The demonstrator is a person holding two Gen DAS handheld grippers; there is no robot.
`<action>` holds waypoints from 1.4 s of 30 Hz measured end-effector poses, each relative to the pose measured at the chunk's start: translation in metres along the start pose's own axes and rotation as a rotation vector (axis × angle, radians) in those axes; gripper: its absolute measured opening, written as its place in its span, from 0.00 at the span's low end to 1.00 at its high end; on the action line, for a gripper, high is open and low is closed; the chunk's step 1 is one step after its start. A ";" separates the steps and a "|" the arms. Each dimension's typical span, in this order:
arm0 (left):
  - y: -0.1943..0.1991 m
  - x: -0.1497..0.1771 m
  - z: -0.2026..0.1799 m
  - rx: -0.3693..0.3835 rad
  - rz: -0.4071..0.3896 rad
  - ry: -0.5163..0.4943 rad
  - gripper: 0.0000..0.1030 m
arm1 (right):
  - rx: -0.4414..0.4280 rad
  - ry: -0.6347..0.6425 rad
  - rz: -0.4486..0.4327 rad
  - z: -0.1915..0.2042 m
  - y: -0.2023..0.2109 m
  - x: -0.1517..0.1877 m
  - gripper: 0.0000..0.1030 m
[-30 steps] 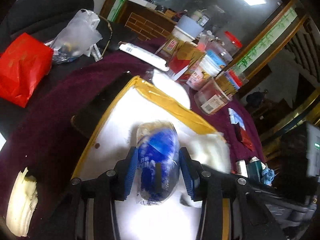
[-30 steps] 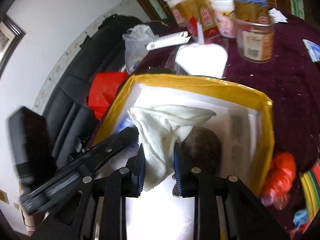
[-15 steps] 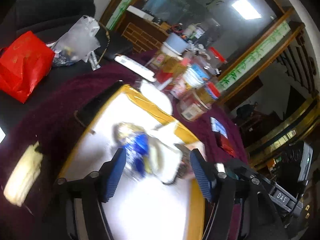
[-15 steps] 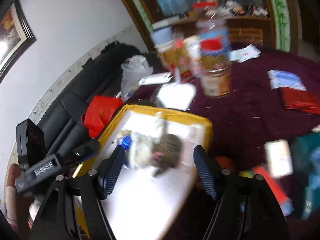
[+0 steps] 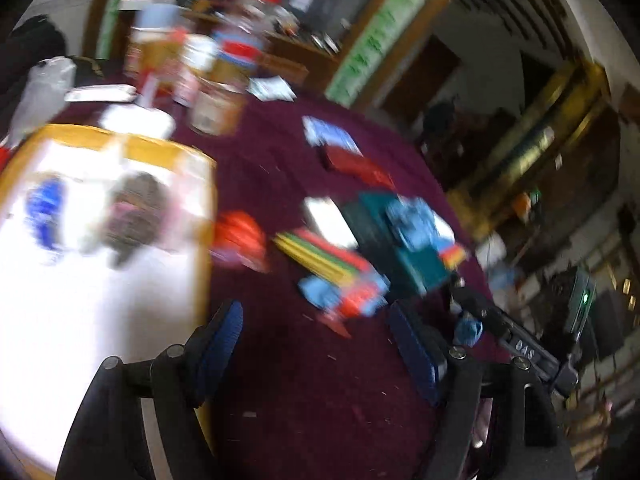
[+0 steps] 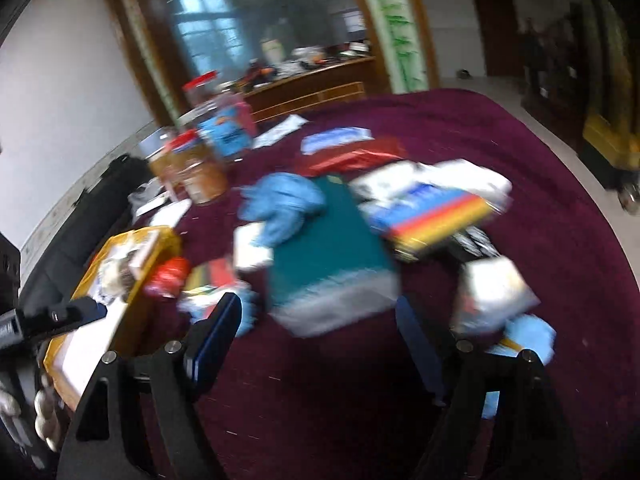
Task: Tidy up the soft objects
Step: 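Grasp the striped sponge pack with the left gripper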
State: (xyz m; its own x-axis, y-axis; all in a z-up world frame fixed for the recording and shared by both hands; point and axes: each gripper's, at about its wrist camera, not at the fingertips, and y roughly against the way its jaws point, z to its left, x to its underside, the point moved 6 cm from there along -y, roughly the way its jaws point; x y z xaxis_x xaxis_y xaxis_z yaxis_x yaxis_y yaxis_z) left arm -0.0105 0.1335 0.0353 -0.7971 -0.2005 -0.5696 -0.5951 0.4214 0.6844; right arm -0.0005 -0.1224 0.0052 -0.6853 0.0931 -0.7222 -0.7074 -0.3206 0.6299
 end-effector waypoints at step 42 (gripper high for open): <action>-0.028 0.008 -0.024 0.057 0.025 0.042 0.15 | 0.008 -0.028 0.085 -0.020 -0.021 0.026 0.76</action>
State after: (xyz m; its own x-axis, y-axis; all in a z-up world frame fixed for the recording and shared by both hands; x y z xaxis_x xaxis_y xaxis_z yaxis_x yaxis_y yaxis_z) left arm -0.0025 0.0989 0.0224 -0.8161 -0.2260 -0.5319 -0.5690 0.4759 0.6707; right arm -0.0004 -0.1320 -0.0327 -0.7476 0.0918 -0.6577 -0.6475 -0.3211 0.6912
